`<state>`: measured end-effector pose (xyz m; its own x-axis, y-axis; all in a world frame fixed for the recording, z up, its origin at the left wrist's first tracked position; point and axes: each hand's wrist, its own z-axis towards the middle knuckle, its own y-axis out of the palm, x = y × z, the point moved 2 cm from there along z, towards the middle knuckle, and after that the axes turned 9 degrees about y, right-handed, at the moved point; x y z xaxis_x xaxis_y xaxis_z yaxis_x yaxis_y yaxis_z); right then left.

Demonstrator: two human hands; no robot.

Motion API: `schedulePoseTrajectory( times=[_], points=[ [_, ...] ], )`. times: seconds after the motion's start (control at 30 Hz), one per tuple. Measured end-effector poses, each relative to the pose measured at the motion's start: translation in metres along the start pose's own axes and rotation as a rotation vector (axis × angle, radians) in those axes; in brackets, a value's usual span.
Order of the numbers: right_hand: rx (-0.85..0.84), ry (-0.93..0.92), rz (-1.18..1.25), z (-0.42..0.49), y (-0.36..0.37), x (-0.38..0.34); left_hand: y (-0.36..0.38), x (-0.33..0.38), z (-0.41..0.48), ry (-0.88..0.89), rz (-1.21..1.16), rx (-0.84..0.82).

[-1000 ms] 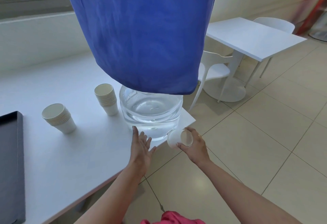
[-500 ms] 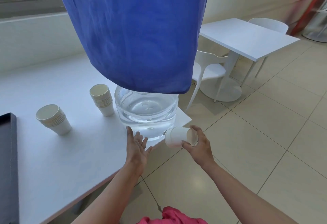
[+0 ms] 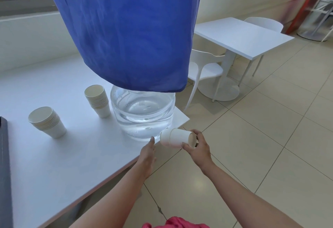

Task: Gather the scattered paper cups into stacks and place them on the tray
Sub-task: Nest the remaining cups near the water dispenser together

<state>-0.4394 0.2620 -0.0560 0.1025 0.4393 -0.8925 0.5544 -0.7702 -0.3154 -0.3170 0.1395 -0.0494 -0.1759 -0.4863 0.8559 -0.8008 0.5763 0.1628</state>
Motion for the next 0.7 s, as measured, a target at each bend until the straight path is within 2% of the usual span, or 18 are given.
schedulePoseTrajectory(
  times=[0.2, 0.7],
  points=[
    [-0.028, 0.012, 0.02, -0.001, 0.005, -0.002, 0.003, 0.002, 0.009, -0.009, 0.077, -0.056],
    [-0.027, 0.012, 0.065, -0.001, -0.006, 0.003, 0.018, 0.003, 0.003, -0.019, 0.063, -0.146]
  ],
)
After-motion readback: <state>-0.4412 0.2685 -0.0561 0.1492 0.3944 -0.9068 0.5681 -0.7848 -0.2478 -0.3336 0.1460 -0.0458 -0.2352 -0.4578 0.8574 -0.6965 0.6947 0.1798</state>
